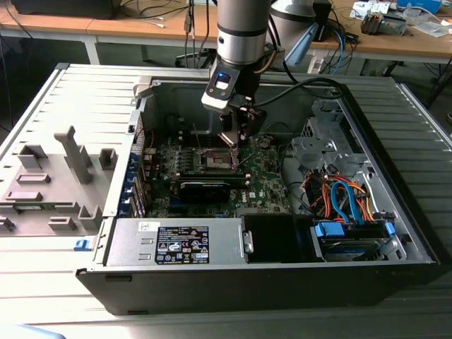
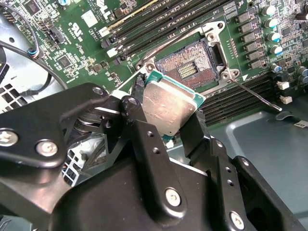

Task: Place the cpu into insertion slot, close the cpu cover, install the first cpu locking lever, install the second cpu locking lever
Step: 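Place the cpu into insertion slot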

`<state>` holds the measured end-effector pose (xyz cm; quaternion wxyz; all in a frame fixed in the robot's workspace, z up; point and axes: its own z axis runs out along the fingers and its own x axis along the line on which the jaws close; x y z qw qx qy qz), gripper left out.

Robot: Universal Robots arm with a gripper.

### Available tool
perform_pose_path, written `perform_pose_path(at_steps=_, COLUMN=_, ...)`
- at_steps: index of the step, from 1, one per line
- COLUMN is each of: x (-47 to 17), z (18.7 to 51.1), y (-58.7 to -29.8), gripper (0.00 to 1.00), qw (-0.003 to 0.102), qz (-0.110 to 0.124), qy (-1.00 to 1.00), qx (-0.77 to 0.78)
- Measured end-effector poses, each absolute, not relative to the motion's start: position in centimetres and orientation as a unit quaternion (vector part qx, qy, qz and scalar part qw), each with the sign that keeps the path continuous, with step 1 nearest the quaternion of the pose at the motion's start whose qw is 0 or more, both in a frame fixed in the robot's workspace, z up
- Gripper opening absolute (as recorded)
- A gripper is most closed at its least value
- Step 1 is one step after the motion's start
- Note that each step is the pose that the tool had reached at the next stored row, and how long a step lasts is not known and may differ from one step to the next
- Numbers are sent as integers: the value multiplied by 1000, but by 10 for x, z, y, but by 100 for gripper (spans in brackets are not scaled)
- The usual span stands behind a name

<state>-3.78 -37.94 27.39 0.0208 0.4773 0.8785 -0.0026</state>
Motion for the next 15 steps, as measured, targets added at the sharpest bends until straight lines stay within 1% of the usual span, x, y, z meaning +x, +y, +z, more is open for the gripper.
perform_pose_path(at_steps=15, x=-38, z=273, y=-379, gripper=55, qw=21, qz=-4, qy=877, qx=480)
